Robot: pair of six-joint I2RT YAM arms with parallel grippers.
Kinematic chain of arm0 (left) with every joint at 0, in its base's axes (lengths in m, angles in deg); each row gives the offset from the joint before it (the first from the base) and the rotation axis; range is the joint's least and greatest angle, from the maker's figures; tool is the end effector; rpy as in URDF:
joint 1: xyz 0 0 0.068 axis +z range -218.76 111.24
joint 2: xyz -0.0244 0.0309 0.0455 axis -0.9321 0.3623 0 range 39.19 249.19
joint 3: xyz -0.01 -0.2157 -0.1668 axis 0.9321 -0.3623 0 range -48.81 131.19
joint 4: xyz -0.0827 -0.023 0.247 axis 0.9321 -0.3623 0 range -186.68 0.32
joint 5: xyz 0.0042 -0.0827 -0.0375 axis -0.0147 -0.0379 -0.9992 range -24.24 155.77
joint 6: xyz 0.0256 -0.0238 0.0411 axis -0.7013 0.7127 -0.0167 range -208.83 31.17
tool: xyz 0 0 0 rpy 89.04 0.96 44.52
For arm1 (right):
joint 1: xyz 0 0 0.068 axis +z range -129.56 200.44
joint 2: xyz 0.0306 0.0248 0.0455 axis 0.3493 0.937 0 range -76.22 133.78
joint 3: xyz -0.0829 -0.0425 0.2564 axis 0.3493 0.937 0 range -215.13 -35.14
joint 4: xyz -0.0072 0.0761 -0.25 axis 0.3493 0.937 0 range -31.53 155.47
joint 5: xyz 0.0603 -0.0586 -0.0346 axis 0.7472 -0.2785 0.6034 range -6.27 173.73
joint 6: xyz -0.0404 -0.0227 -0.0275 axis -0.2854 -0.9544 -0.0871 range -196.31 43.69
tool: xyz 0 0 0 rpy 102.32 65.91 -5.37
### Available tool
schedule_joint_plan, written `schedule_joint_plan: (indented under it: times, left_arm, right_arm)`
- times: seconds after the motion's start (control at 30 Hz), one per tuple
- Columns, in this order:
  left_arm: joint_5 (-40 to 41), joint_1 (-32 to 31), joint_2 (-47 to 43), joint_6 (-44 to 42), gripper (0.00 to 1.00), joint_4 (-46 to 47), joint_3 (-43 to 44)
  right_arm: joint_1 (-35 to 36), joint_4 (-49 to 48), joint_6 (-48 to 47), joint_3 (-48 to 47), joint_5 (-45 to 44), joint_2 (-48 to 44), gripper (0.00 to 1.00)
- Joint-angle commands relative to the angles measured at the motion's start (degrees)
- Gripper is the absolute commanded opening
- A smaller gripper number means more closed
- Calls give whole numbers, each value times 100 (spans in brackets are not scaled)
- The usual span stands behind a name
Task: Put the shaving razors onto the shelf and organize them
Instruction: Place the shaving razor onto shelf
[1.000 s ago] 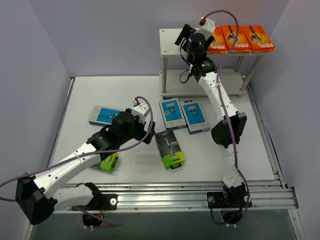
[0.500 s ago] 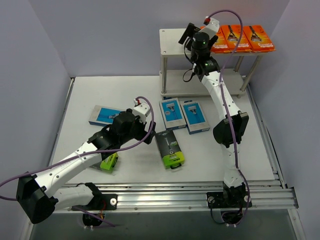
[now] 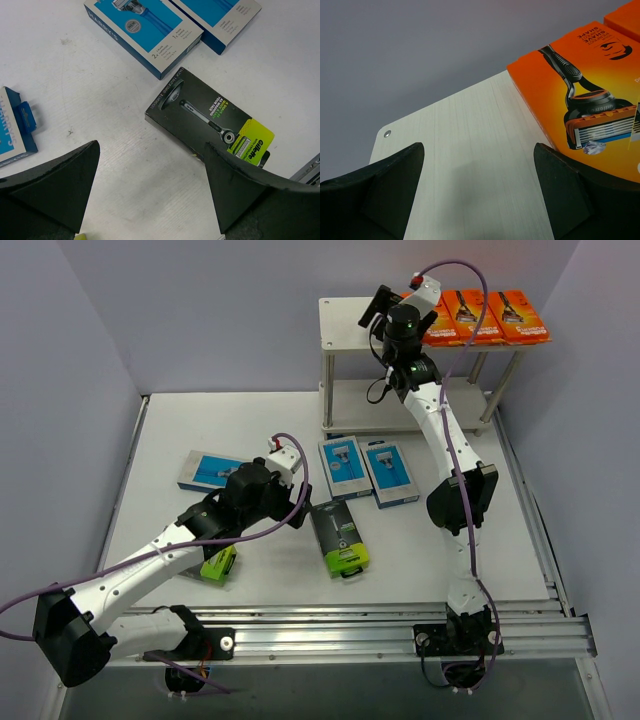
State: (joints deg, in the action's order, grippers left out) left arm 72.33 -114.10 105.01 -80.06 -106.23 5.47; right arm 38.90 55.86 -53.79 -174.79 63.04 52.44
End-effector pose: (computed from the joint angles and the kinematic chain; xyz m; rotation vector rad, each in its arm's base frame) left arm 0.1859 -0.1824 0.3126 0.5871 2.0063 -0.4631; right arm 0.4956 0.1522 0.4505 0.3536 1.3111 0.3623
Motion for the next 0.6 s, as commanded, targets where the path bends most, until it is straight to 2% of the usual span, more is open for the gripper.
schedule_joint_plan:
  times: [0.0, 0.57]
  left_arm:
    - [-86, -27, 18, 37, 94, 39, 285]
    - [-77, -10, 54, 37, 94, 12, 302]
  right_arm:
    - [-97, 446, 191, 193, -199, -60, 87]
    - [-88, 314, 296, 202, -489, 98, 87]
